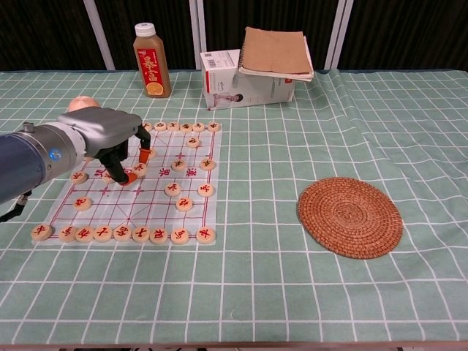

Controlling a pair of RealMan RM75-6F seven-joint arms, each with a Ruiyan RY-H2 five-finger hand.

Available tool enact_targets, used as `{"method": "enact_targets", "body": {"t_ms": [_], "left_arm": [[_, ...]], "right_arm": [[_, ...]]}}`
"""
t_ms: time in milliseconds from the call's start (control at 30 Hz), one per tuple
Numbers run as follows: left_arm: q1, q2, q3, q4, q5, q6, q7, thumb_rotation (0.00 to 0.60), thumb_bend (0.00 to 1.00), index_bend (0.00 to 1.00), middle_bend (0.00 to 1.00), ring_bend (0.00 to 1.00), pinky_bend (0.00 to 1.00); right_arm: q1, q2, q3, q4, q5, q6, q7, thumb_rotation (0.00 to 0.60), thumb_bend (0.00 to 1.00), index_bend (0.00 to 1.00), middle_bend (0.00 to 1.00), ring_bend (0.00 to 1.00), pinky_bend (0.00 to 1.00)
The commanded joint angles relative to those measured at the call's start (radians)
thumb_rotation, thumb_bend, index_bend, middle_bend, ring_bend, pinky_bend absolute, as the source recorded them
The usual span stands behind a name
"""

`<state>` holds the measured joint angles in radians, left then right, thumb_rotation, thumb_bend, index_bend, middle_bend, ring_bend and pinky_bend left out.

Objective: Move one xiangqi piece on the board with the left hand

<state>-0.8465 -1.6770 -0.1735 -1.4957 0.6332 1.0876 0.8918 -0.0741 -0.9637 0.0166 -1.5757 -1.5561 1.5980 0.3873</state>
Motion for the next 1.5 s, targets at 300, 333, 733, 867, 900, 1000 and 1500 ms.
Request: {"method": "enact_targets", "body": {"t_ms": [300,333,733,867,900,1000,1500], "left_arm": [[-0.020,-0.012,-0.003,0.033,-0.039,-0.007,0.020,0.600,0.31,0.49,1.00,0.98,0.97],[-0.021,-0.013,-0.003,0.035,-0.041,-0.008,0.021,0.600,0.31,0.49,1.00,0.98,0.97],[-0.039,-0.047,0.003,0.070,-0.061,-0.011,0.034,0.600,0.31,0.49,1.00,0.98,0.97],[-0.043,-0.054,0.006,0.080,-0.071,-0.008,0.043,0.600,0.31,0.49,1.00,0.98,0.97],[-0.044,-0.055,0.006,0.082,-0.074,-0.008,0.045,0.600,0.31,0.49,1.00,0.98,0.97],[-0.044,-0.059,0.004,0.090,-0.084,-0.007,0.045,0.600,0.31,0.49,1.00,0.98,0.97],[-0.049,-0.064,0.006,0.100,-0.087,-0.007,0.042,0.600,0.31,0.46,1.00,0.98,0.97]], "right_arm": [[0.000,0.002,0.000,0.000,0.002,-0.002,0.006,0.600,0.35,0.00,0.00,0.00,0.00],[0.000,0.001,0.000,0.000,0.002,-0.003,0.007,0.600,0.35,0.00,0.00,0.00,0.00],[0.001,0.001,0.002,0.001,0.003,-0.003,0.005,0.600,0.35,0.00,0.00,0.00,0.00],[0.001,0.001,0.003,0.002,0.005,-0.002,0.006,0.600,0.35,0.00,0.00,0.00,0.00],[0.000,0.000,0.003,0.001,0.004,-0.002,0.006,0.600,0.35,0.00,0.00,0.00,0.00],[0.000,0.001,0.003,0.000,0.004,-0.001,0.006,0.600,0.35,0.00,0.00,0.00,0.00],[-0.001,-0.001,0.005,0.001,0.004,0.003,0.004,0.600,0.35,0.00,0.00,0.00,0.00]]}}
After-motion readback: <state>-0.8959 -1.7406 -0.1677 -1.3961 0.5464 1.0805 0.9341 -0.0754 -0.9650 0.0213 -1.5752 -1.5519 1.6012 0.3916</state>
